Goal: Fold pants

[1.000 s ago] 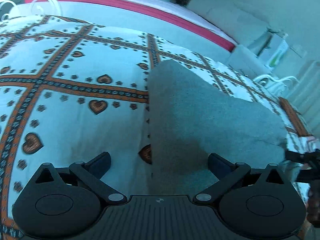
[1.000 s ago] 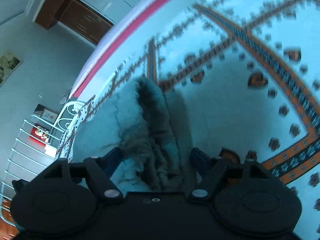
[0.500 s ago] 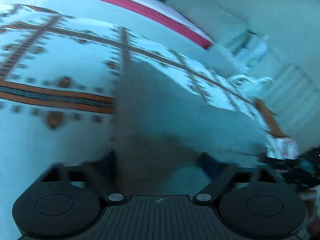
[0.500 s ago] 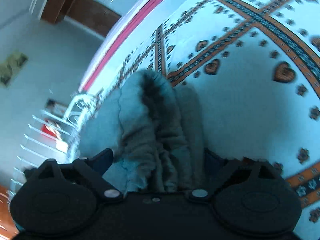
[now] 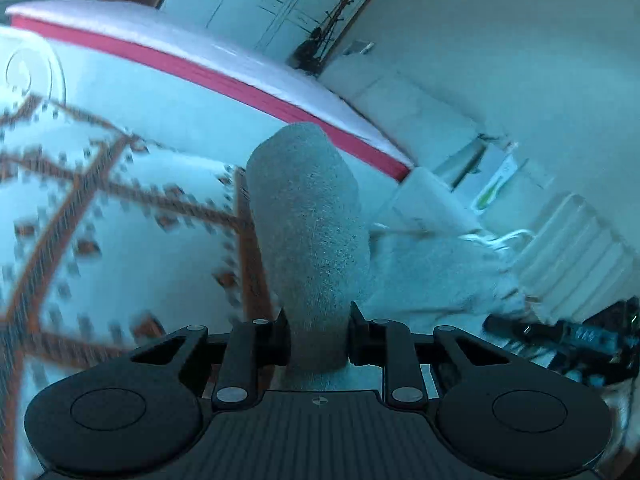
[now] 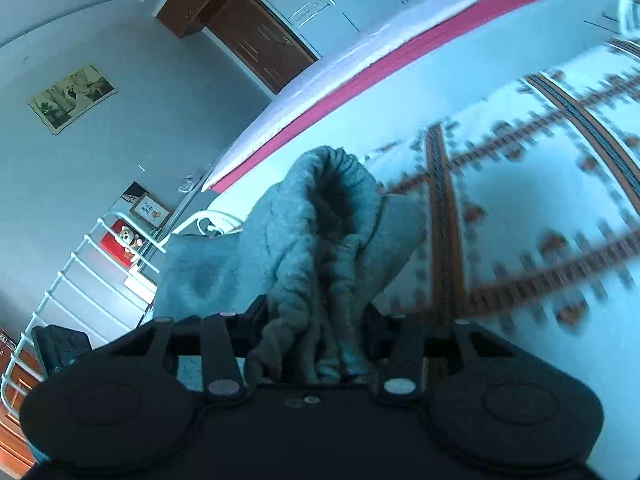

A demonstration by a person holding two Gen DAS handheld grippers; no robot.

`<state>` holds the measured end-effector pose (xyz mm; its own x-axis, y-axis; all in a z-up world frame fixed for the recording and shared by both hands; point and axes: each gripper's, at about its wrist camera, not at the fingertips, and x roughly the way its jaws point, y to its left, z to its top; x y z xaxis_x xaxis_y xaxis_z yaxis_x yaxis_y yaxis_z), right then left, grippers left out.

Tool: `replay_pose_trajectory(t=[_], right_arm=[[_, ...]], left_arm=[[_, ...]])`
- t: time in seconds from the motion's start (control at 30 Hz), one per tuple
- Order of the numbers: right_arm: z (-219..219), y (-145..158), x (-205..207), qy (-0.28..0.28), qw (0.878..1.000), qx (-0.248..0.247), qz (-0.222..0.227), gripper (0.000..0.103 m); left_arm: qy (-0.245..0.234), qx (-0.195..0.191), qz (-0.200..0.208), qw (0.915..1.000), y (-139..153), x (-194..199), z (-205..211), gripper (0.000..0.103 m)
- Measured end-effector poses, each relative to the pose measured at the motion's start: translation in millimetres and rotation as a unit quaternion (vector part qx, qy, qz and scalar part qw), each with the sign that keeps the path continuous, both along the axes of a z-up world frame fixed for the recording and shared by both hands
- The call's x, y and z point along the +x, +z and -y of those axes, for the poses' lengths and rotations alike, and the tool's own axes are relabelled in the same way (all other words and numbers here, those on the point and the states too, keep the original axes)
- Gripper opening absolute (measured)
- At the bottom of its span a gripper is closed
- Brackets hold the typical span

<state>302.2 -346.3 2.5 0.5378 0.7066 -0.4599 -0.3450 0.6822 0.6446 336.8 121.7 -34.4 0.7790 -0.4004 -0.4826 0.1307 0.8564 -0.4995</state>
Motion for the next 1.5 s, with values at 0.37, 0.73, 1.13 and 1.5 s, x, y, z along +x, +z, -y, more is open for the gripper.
replay_pose_trajectory(t=[0.37,0.73,1.13,1.5], right_arm=[[-24.9,-34.9,29.6,-0.092,0.985,-0.145,0.034,0.071],[3.7,-13.4,-51.6,-0.082,0.984,-0.147,0.062,0.09],[-0.1,42.7,-224.8,-0.083,0.958,-0.226,0.158,0.097],[-0.3,54.5,-304.6,-0.113,0.949,-0.224,0.191,0.097]], left_arm=[[0.094,0.196,-0.02,0.9758,-18.4,14.5,6.9,0.088],[0.136,0.186,-0.016,0.9731,-0.2,-55.0,6.2,0.102],[0.11,0.182,0.001,0.9771,36.0,-225.1,65.5,0.103],[0.101,0.2,0.085,0.9709,60.2,-307.6,115.3,0.103]])
